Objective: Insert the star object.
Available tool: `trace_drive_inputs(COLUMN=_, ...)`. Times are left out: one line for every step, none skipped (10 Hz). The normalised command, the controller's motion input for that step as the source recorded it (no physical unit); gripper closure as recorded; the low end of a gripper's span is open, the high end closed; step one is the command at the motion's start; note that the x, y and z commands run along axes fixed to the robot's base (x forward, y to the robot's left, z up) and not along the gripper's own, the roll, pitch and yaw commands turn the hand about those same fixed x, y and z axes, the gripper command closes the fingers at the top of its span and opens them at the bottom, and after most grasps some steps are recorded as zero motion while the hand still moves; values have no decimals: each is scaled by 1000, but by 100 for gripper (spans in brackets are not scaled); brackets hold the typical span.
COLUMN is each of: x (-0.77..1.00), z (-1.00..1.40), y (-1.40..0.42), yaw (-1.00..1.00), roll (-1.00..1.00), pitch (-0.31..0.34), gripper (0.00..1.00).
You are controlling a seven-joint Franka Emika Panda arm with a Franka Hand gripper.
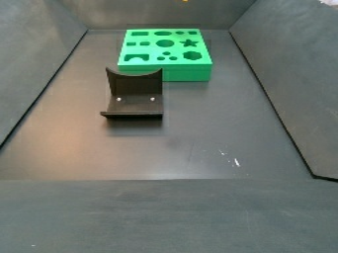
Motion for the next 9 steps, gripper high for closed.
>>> trace_drive_inputs(x=0, z=-440, y=0, yaw=209, roll=114, pitch=-6, gripper=100)
trace_drive_inputs(x=0, z=-594, y=0, yaw=389, roll=131, pitch=-4, gripper=100)
trace_drive_inputs(x=0, z=-677, y=0, yaw=374, roll=67, pitch=0, gripper=100)
trace_drive_inputs(x=0, z=-674, y=0, yaw=329, roll=33, pitch=0, gripper=100)
trace_drive_inputs(x=-40, z=-631, y=0, yaw=200, roll=0, pitch=0, gripper=100)
trace_drive_inputs(x=-46, z=-591, y=0, yaw=154, roll=0, pitch=0, gripper=100)
trace_drive_inputs(x=-63, z=-526, y=0, yaw=83, roll=0, pitch=0, gripper=100)
trace_drive_inputs(x=-40, z=-426, y=0, yaw=46, roll=0, pitch=0, gripper=100)
trace_drive_inputs(x=-26, z=-374, y=0, yaw=31, roll=0, pitch=0, gripper=100)
